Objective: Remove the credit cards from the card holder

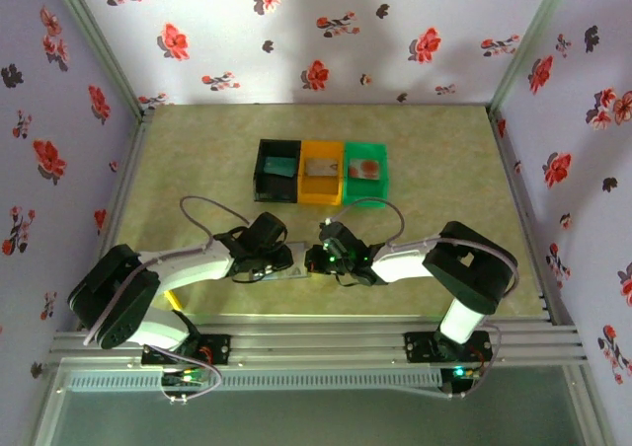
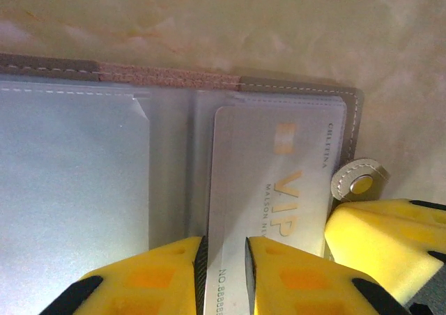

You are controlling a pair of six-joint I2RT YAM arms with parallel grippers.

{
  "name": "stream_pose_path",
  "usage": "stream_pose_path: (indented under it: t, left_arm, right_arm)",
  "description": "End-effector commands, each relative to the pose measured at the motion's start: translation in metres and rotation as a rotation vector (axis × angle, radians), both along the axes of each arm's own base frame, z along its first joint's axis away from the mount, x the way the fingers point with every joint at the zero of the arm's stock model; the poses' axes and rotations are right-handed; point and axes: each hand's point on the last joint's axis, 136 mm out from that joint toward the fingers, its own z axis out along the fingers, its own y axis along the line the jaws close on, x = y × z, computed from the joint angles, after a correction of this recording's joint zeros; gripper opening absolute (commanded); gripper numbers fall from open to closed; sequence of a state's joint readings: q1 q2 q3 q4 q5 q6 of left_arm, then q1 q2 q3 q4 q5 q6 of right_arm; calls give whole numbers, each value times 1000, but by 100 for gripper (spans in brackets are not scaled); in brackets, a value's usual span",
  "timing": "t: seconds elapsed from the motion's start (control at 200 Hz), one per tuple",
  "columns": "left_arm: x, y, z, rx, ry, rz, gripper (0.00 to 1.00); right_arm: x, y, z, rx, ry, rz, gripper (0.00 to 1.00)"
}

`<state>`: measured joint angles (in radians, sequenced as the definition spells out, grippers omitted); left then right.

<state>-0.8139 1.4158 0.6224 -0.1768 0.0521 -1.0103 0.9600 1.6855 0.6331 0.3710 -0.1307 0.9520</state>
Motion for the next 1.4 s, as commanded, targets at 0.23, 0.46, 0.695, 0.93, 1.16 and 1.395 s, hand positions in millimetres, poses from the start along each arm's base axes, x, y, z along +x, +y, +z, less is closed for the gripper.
stream_pose_path:
  t: [0.23,0.46,0.695,0.93,1.16,1.395]
  left_arm:
    - [6,-2,21,-74,-113,6,25]
    - [4,2,19,-62,-111,5,25]
    - [0,11,5,2,-75,19,26]
    - [0,9,-3,14,-52,13,27]
    - [0,10,-8,29,-39,13,27]
    - [1,8,-9,14,-46,20,27]
  right_arm:
    - [-7,-15,-27,-59,52,-17,1]
    - [-8,-14,-27,-47,56,-19,1]
    - [-7,-15,-28,-50,58,-25,1]
    - [-8,-15,-28,-47,62,-22,1]
    - [-8,-15,-29,-47,64,-23,1]
    - [-9,-14,-30,-42,65,-21,1]
